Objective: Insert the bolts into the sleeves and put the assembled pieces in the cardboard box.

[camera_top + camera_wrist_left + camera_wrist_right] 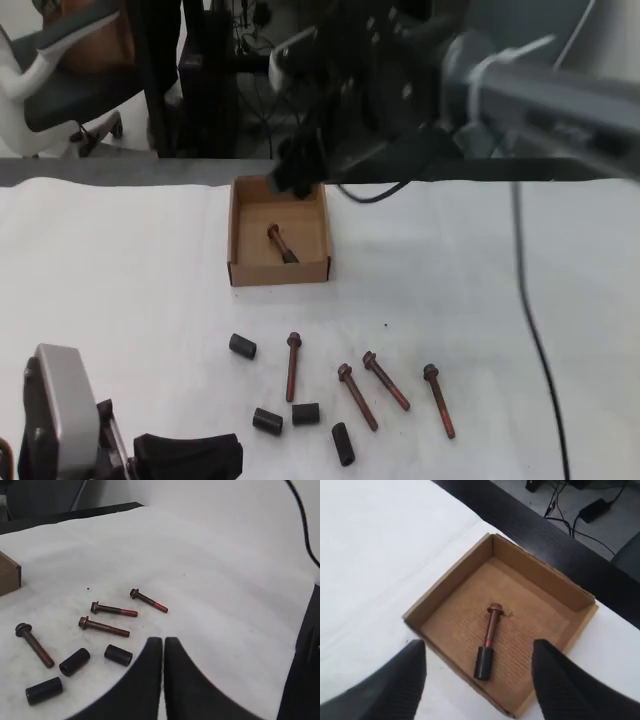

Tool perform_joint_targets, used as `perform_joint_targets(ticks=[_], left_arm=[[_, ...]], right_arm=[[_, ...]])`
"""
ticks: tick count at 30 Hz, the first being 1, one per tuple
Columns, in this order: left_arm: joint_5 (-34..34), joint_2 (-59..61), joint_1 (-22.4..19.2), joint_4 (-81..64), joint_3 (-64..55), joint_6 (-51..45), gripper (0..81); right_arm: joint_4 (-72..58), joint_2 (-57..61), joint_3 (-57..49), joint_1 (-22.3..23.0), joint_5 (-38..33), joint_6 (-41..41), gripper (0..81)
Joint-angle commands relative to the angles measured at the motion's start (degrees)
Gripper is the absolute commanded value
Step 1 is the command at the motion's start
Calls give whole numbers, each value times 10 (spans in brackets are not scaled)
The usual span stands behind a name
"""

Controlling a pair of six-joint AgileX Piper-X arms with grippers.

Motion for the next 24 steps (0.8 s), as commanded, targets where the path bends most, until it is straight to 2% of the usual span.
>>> perform_joint_targets(ticks=[1,3,7,8,9,10,14,15,19,24], left_arm=[[0,-5,-3,4,0,15,17],[-8,-5,-3,16,0,36,17],[-113,11,0,24,0,38,0],[-110,20,2,24,0,38,46],[-100,32,2,22,0,39,102],[-87,49,2,22,-2,40,195],[-83,146,0,22,-30,119,661],[-94,170,0,22,-44,137,694],[-98,286,0,47,-118,249,613],[-98,431,0,162,-224,438,601]], right_arm=[[18,-62,57,7,0,-9,570],[10,-106,115,13,6,10,570],[-15,-192,236,28,6,70,570],[-25,-215,267,34,6,85,570],[-38,-236,298,39,6,100,570],[-48,-253,322,44,6,109,570],[-71,-335,420,61,6,165,570],[-71,-354,441,66,1,179,570],[-71,-426,512,86,-15,225,570],[-71,-509,583,107,-16,274,570]])
